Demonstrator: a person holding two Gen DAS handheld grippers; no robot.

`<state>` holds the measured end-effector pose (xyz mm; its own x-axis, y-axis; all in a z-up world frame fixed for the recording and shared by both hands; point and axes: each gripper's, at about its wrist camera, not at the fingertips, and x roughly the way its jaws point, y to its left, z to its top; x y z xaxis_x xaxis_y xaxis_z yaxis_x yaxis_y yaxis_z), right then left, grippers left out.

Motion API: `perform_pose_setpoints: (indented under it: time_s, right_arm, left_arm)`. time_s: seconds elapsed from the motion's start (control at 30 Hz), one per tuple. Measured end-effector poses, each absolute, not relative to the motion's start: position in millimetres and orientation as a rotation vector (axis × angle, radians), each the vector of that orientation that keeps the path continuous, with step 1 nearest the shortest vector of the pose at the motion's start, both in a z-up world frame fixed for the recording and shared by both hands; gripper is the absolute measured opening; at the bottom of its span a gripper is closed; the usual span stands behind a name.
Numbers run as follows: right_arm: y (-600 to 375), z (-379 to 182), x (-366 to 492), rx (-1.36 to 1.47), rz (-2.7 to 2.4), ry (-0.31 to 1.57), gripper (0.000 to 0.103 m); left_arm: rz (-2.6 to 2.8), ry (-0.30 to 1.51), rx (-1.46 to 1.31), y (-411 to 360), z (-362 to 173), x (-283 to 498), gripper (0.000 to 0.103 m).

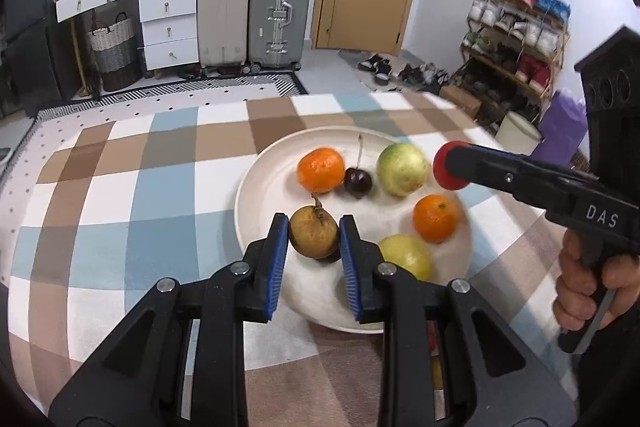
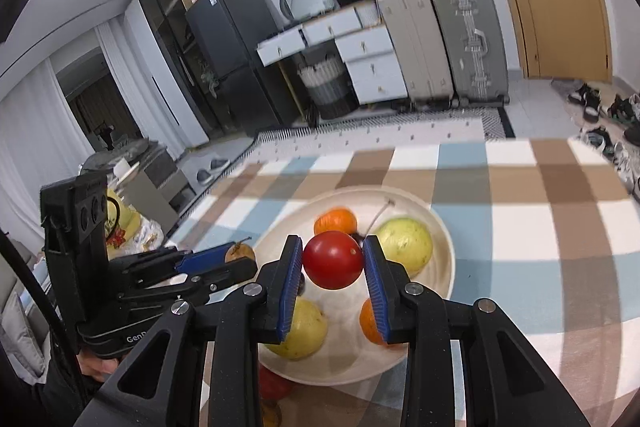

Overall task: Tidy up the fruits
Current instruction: 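Carry the pear and tomato over the cream plate with both tools, then release the pear and tomato onto the plate and withdraw both tools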

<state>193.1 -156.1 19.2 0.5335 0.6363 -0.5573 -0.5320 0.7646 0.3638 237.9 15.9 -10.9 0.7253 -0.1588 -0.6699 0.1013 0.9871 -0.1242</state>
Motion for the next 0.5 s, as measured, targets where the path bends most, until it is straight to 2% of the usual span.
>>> perform_pose_setpoints:
  time_s: [0.5]
  right_arm:
    - [-137.7, -12.8, 200.9, 0.07, 0.652, 0.761, 0.031]
  left_arm:
    - [-0.122, 0.784, -0.04, 8.8, -37.8, 244.4, 0.023]
